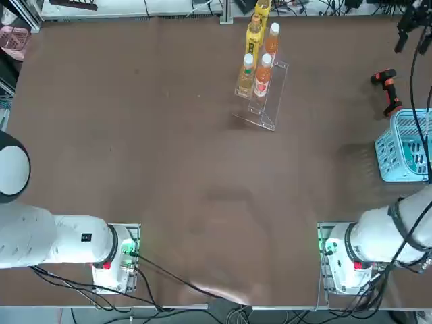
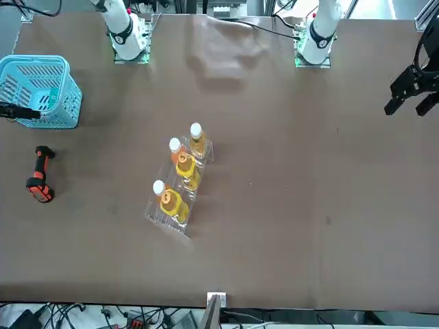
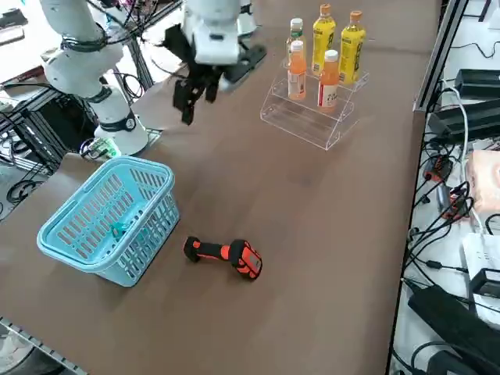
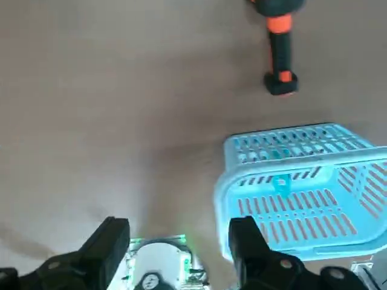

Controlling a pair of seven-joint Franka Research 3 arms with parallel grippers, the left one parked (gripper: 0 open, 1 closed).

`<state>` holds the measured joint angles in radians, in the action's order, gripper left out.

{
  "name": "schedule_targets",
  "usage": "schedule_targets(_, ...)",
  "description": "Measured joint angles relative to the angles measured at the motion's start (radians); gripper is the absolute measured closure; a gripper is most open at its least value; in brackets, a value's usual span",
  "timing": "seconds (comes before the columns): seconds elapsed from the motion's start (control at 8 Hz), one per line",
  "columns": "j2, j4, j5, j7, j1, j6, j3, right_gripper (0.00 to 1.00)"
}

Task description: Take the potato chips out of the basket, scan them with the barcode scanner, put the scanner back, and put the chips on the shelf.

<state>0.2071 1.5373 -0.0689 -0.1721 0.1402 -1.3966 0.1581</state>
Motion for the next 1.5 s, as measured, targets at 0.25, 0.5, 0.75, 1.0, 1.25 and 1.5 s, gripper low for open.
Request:
schedule_targets(0.25, -0.169, 0.266, -0.066, -0.027, 0.009, -0.186, 0.0, 0.0)
schedule_targets(0.5, -0.361, 0.578, -0.103, -0.097, 0.07, -0.398, -0.001, 0.0)
schedule_targets(0.75, -0.437, 0.734, -0.107, -0.245, 0.194, -0.551, 0.002, 0.0)
schedule_targets(1.0, -0.422, 0.782, -0.107, -0.323, 0.274, -0.651, 0.002, 0.0)
schedule_targets(1.25, -0.404, 0.85, -0.107, -0.369, 0.33, -0.747, 0.002, 0.0)
schedule_targets(1.5, -0.399, 0.924, -0.107, -0.429, 0.377, -0.86, 0.002, 0.0)
